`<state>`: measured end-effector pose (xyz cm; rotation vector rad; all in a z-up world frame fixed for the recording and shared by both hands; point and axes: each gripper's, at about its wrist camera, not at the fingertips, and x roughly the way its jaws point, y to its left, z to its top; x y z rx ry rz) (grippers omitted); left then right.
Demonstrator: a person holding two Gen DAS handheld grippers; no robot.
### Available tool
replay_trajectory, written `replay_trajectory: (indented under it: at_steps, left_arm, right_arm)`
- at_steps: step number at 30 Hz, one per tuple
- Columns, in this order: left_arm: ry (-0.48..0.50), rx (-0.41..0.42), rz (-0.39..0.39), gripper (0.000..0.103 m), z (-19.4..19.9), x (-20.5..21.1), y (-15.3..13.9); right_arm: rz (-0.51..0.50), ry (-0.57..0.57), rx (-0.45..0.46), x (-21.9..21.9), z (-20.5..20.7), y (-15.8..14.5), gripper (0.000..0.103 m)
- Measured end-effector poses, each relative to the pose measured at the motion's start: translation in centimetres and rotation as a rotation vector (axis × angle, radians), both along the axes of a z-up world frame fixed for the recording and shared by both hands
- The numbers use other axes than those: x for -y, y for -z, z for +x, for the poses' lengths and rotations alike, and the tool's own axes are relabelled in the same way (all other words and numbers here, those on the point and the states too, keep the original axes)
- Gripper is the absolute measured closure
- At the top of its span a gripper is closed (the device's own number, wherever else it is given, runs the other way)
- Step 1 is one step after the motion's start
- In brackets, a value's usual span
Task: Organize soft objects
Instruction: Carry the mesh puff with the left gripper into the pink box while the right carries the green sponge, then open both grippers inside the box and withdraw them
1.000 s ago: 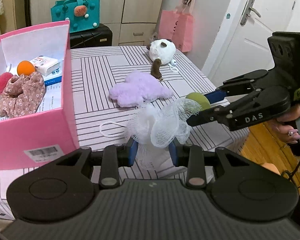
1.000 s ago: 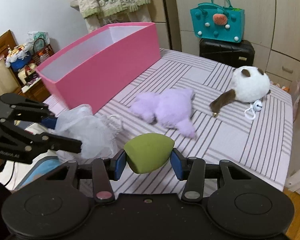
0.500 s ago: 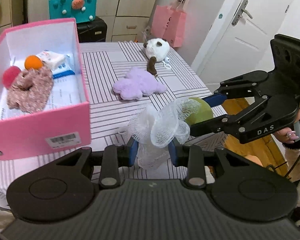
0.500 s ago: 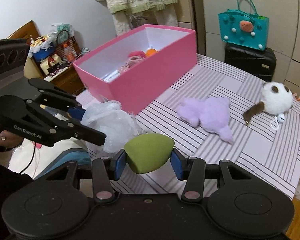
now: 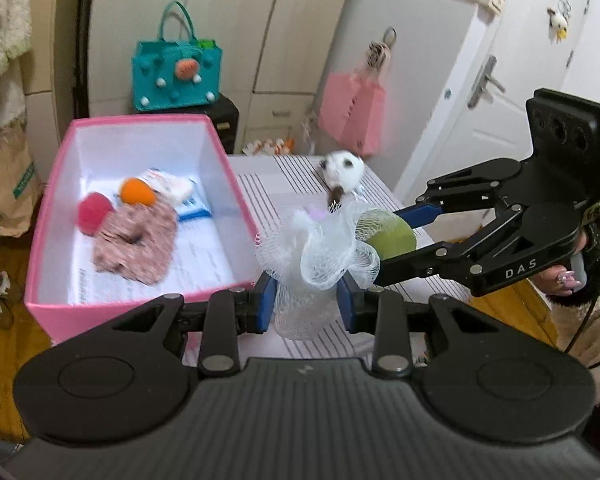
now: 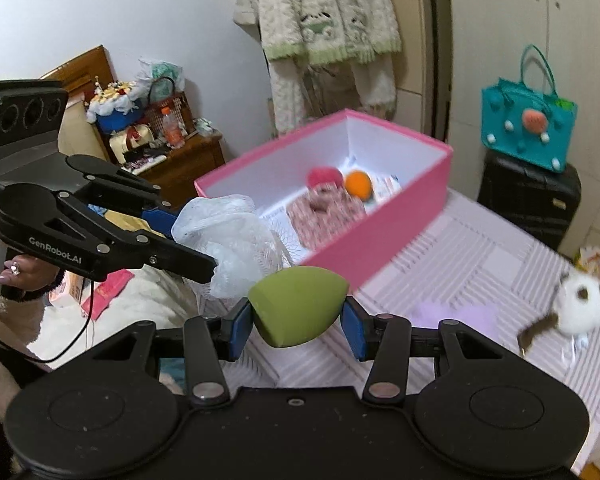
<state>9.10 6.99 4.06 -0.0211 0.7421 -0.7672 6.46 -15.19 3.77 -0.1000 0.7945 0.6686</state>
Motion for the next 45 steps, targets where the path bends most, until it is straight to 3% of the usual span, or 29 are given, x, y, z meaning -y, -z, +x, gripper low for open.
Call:
replay_trajectory:
  at_steps: [11,18,26,30,36,45]
  left_arm:
    - [-0.119,0.111,-0.006,0.071,4.3,-3.2,-1.9]
    - [-0.147,0.117,-0.047,0.074,7.2,-4.2,-1.9]
    - [-0.194,0.031,0.04,0.076,10.3,-3.9,1.3]
    - [-0.209,0.009,0.112,0.076,11.4,-3.2,2.9]
    - [-0.209,-0.017,0.107,0.076,11.8,-3.1,3.6]
    - [-0.205,-0.019,0.099,0.071,11.0,-3.5,3.3]
  right_arm:
    - [-0.023,-0.041,0.093,-3.9,5.8,-1.6,0.05]
    - [-0.006,-0.066,0.09,-5.7,9.7,-2.3,0.05]
    - [-0.072,-0.068,-0.012,-7.1,14.7,0.9,0.05]
    - [-0.196,-0.118,-0.044,-8.6,16.3,3.1,0.049]
    - [-0.356,-0.121,-0.026,-10.0,17.8,5.2,0.047]
    - [-0.26,-0.063,-0.014,-8.0,17.1,4.1,0.038]
